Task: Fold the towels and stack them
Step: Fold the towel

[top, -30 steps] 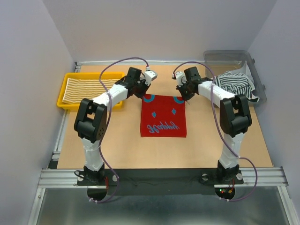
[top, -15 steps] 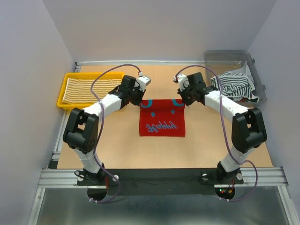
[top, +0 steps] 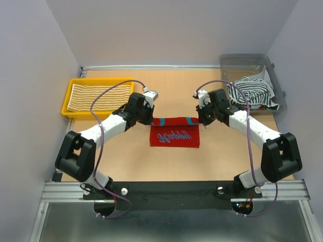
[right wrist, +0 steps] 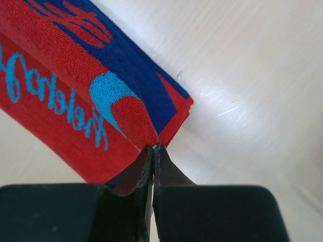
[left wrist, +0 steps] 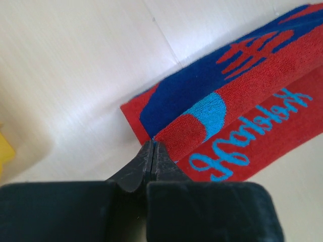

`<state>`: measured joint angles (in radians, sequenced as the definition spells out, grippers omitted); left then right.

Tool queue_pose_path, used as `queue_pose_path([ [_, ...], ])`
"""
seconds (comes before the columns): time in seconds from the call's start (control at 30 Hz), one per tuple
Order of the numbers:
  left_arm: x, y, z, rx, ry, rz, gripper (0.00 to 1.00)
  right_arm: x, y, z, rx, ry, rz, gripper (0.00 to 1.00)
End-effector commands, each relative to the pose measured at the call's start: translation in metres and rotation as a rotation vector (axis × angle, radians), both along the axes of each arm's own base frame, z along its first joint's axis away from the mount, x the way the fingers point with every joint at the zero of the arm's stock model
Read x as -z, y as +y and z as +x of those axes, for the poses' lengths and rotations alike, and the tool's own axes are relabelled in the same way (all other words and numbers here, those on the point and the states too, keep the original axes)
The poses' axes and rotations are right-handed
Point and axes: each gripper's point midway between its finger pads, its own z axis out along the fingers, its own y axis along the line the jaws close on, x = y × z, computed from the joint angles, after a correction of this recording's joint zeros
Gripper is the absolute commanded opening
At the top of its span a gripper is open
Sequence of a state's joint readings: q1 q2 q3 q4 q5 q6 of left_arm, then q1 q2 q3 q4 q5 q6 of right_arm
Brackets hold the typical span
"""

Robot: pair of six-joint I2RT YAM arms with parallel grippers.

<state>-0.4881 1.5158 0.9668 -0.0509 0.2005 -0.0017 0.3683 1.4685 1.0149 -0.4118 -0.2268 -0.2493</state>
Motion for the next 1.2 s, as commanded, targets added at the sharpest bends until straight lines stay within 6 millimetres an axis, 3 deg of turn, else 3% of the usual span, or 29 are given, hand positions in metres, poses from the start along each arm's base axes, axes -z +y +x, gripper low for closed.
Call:
queue_pose_path([
  [0.0,-0.001,0.002,-0.025,-0.066,0.052,-0.051,0.0,-0.004,0.007,-0.018,0.003,0.037,0.072,0.01],
  [0.2,0.007,0.002,-0.042,-0.096,0.101,-0.073,0.0,0.003,0.019,-0.042,0.016,0.173,0.16,0.01],
  [0.47,0.025,0.009,-0.057,-0.132,0.175,-0.045,0.0,0.021,0.014,-0.064,0.136,0.305,0.18,0.01],
  [0.8,0.039,0.006,-0.067,-0.131,0.228,-0.048,0.0,0.046,0.001,-0.073,0.239,0.386,0.118,0.01],
  [1.17,0.069,0.013,-0.072,-0.171,0.314,0.016,0.0,0.065,0.0,-0.075,0.26,0.462,0.084,0.0],
])
